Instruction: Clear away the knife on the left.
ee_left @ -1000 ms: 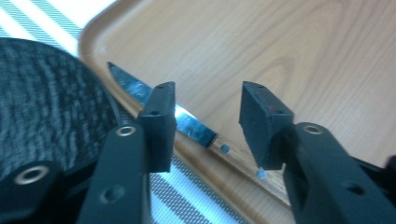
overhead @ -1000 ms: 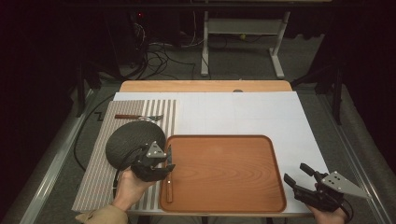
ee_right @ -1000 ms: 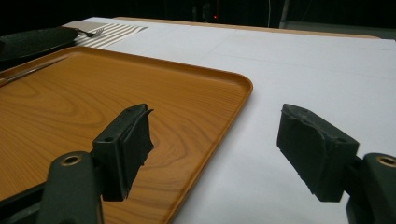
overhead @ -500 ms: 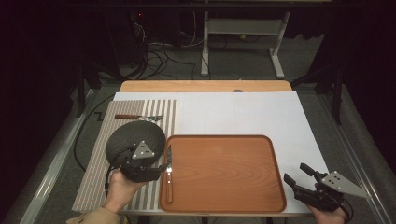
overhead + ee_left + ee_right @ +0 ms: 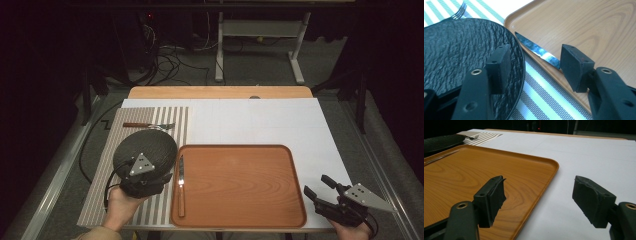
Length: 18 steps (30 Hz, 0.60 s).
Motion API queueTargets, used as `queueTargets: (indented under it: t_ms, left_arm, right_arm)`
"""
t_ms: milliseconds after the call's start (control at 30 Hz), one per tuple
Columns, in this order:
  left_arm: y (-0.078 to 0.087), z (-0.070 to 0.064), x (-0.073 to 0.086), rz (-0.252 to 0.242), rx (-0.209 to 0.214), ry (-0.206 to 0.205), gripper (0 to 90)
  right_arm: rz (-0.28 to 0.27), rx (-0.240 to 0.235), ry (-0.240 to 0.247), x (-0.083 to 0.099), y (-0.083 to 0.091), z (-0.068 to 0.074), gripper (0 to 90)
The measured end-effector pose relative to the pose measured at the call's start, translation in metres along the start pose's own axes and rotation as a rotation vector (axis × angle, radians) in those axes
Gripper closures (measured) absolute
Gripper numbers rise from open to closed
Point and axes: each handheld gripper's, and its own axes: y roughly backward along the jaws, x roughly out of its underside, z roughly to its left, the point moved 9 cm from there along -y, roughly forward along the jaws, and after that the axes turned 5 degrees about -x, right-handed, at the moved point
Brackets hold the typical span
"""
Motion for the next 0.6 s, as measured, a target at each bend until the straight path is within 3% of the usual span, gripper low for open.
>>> queueTargets:
  t_ms: [233, 333, 600]
  left_arm:
    - [0.006, 0.007, 0.005, -0.036, -0.016, 0.012, 39.4]
    - [0.007, 0.011, 0.008, -0.048, -0.053, 0.028, 39.5]
    - [0.014, 0.018, 0.015, -0.086, -0.071, 0.039, 39.5]
  right_arm:
    - [-0.001, 0.002, -0.003, 0.000, 0.000, 0.000, 26.3]
    - [-0.001, 0.001, 0.000, 0.000, 0.000, 0.000, 26.3]
    - [0.003, 0.002, 0.003, 0.000, 0.000, 0.000, 26.3]
